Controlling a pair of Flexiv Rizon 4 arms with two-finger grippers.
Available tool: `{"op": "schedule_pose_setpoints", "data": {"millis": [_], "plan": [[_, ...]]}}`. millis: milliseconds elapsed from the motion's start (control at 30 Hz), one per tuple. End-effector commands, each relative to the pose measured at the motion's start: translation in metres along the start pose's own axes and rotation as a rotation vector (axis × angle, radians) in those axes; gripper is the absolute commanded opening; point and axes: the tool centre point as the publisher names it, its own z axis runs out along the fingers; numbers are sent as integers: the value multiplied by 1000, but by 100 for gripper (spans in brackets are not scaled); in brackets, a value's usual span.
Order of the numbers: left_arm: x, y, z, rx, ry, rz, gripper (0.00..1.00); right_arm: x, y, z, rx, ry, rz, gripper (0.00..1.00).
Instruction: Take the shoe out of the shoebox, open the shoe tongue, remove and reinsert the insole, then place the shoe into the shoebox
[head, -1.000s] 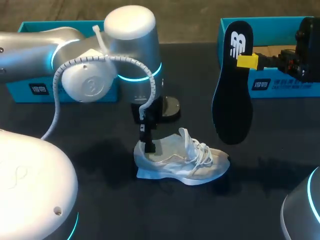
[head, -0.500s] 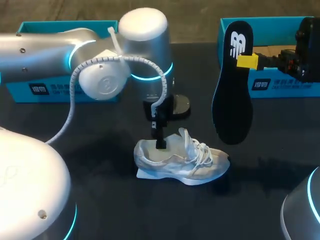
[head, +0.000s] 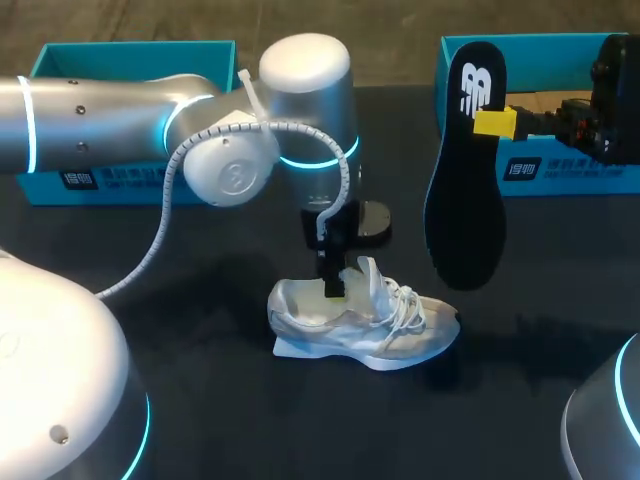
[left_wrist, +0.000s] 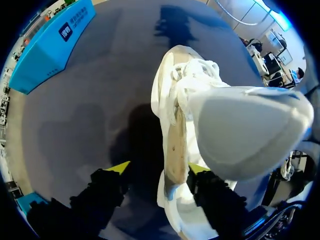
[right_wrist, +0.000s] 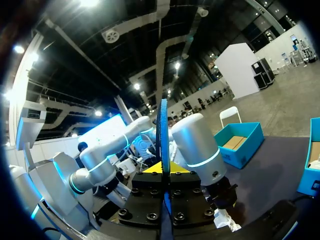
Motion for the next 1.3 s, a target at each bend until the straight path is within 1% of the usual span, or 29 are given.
{"op": "schedule_pose_setpoints", "data": {"millis": [33, 100, 167, 200, 233, 267, 467, 667, 800, 867, 933, 1100, 1267, 1300], "plan": [[2, -3, 7, -11, -6, 0, 50, 0, -1, 1, 0, -2, 1, 0], [4, -1, 8, -13, -5, 1, 45, 0, -1, 1, 0, -2, 1, 0], [4, 0, 9, -15, 0, 0, 37, 0, -1, 1, 0, -2, 1, 0], [4, 1, 10, -16, 2, -1, 18, 0, -1, 1, 0, -2, 1, 0], [4, 1, 11, -17, 7, -1, 2, 0, -1, 1, 0, -2, 1, 0], [4, 2, 11, -17, 8, -1, 0, 0, -1, 1, 0, -2, 1, 0], [5, 5, 8, -13, 3, 15, 0, 0, -1, 1, 0, -2, 1, 0], [6, 7, -2, 6, 11, 62, 0, 0, -1, 1, 0, -2, 1, 0], [7, 5, -12, 18, 22, 140, 0, 0, -1, 1, 0, -2, 1, 0], [8, 3, -19, 12, 0, 179, 0, 0, -1, 1, 0, -2, 1, 0], [10, 1, -28, 23, -2, 250, 0, 0, -1, 1, 0, -2, 1, 0], [14, -3, -48, 16, -45, 467, 0, 0, -1, 1, 0, -2, 1, 0], [17, -7, -63, -8, -65, 677, 0, 0, -1, 1, 0, -2, 1, 0], [19, -6, -66, -12, -66, 752, 0, 0, -1, 1, 0, -2, 1, 0]]}}
